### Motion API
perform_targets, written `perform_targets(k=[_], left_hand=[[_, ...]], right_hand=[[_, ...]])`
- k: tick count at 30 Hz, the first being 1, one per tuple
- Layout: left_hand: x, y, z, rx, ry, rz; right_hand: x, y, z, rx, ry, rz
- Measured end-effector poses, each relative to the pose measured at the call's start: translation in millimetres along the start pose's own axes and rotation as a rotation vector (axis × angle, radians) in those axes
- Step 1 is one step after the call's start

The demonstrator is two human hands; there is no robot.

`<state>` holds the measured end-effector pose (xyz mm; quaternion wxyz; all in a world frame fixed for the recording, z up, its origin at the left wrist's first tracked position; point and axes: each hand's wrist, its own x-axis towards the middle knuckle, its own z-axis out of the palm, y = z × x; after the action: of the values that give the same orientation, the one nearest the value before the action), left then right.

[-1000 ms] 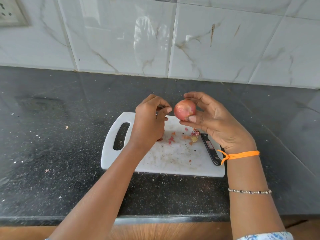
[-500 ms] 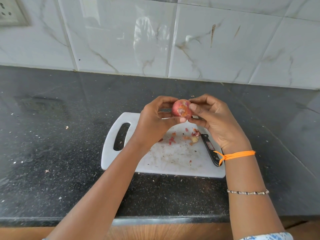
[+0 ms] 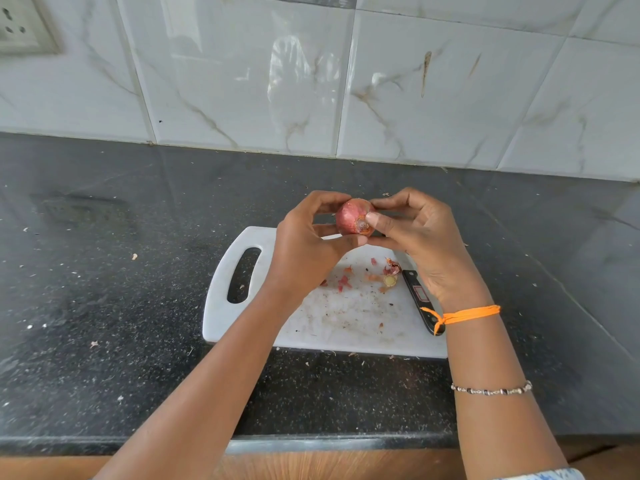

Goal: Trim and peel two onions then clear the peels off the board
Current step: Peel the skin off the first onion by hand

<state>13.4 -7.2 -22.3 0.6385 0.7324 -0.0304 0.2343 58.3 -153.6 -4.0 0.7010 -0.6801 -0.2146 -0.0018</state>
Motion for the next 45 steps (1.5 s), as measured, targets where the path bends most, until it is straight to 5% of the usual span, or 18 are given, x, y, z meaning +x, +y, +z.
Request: perform_targets(k=[21, 45], left_hand=[[0.0, 2.6, -0.1, 0.093, 0.062, -0.024], [0.5, -0.3, -0.2, 0.116, 0.051, 0.009]], right_hand=[[7.5, 12.3, 0.4, -0.220, 0.100, -0.253], [7.1, 10.3, -2.7, -0.124, 0.020, -0.190]])
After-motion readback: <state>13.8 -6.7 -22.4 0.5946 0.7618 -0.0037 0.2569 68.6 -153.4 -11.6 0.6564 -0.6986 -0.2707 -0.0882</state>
